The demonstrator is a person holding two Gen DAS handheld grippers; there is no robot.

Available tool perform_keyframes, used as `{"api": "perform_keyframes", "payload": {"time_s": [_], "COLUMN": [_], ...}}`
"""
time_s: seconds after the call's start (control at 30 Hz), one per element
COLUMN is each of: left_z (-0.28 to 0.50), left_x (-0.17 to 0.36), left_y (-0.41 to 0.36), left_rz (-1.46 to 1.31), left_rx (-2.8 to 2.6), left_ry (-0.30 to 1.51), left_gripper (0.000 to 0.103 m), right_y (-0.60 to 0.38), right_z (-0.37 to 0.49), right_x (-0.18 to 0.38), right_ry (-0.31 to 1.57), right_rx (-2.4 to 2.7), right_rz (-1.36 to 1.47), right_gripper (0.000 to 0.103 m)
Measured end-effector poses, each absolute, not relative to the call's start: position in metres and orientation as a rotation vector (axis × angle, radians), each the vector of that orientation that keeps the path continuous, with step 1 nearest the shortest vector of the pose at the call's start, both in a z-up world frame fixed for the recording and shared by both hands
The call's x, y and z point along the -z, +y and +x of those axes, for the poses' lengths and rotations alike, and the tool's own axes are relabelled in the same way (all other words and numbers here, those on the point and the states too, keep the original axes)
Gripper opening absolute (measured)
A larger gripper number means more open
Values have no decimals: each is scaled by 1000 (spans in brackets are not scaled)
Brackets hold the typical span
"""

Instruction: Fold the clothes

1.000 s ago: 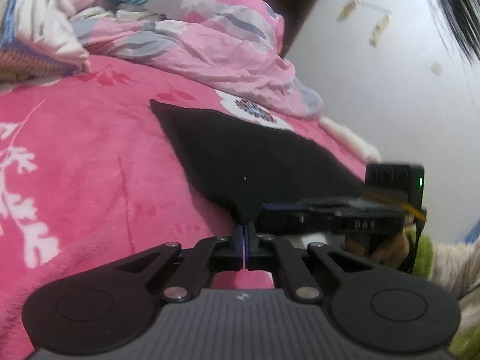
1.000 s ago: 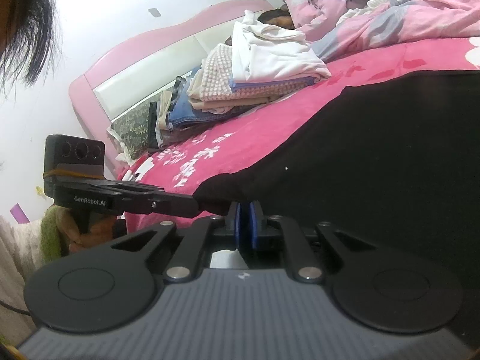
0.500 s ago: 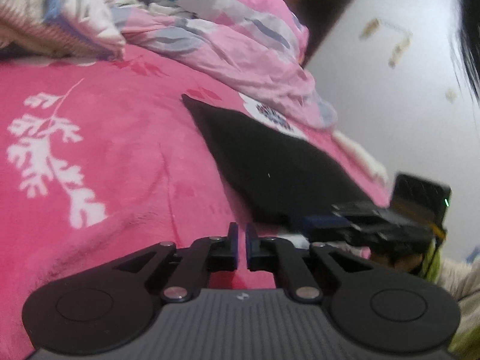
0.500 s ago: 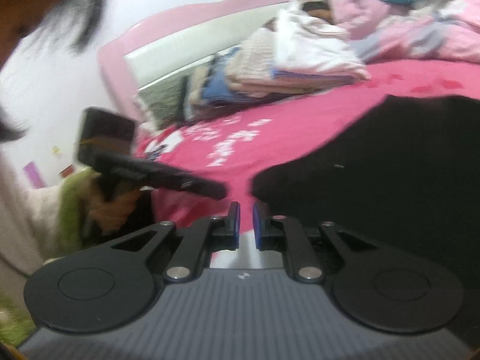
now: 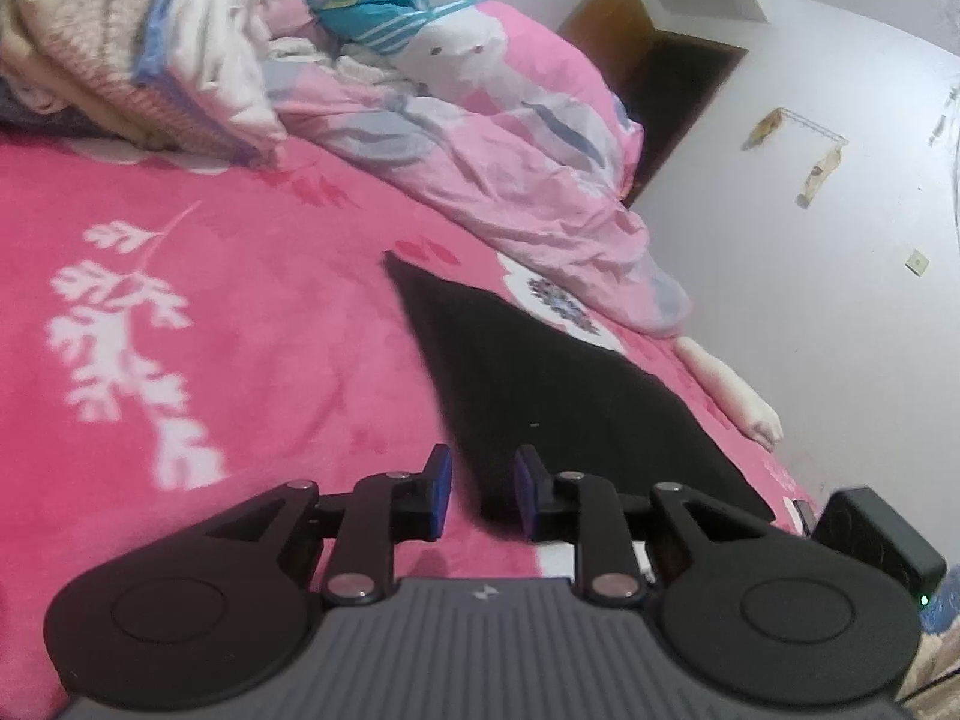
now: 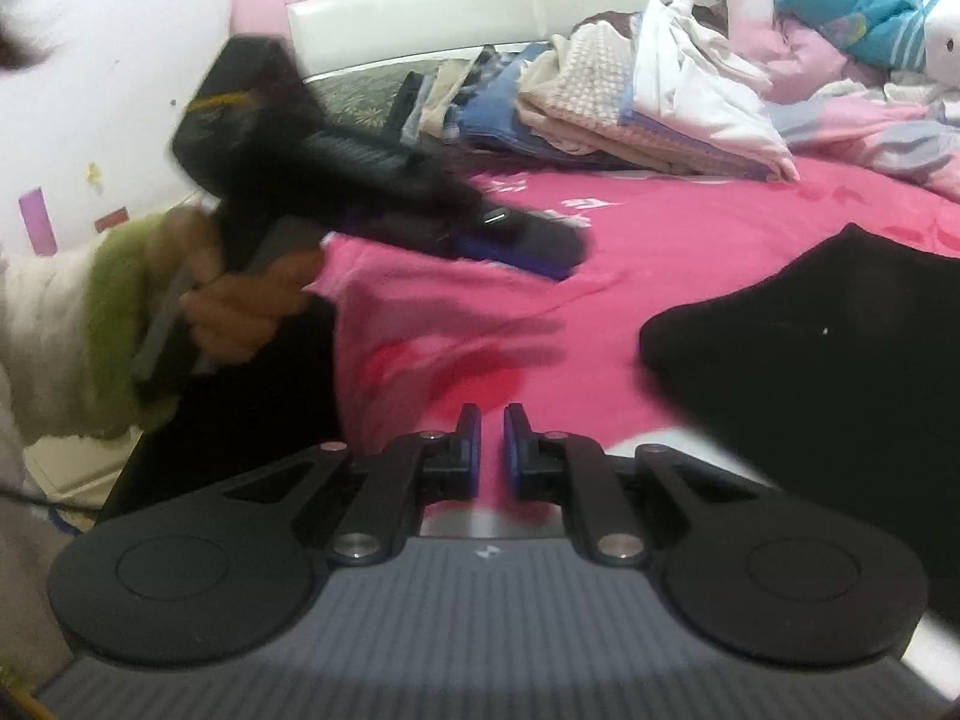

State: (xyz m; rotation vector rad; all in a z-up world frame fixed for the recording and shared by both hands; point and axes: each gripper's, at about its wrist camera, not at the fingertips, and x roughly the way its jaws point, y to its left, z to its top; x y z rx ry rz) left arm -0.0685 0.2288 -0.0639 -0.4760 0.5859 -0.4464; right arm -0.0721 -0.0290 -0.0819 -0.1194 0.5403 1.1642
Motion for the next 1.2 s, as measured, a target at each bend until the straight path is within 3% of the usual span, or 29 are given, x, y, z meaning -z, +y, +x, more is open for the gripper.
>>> {"api": "perform_keyframes", "payload": {"time_s": [0.23,0.37,0.5,0.57,0.73,0.8,0.83,0.87,1.2], "left_z": [-58,-61,-75,-74,-52,-46,-43,-42,-51], "left_x": [70,83,77,78,96,102,104,105,115], "left_y": [175,177,194,199,205,209,211,213,231], "left_rz": [-367,-326,-440,-523,-749,-817,-840,-849,-926], "left_rx": [518,417,370,371,323,295,280,267,229], "left_ry": [614,699,683,706,780,763,755,748,708], "left_gripper": [23,15,23,33,40,30,12,4,8], "right_y": [-113,-153,-176,-178,-181,-185,-186,-188,-205], "right_z": [-63,-66,-73,-73,-69,-70,-70,-70,-69], "right_x": [73,74,82,88,94,94,94,94,98], "right_ry": [550,535,528,533,534,530,528,526,523], "right_rx": [-836,-720,-672,-667,-661,-653,-649,-645,-591], "right_rz": [121,203,266,294,341,347,349,352,384], "right_gripper": [8,9,9,9,9,9,9,9,9]}}
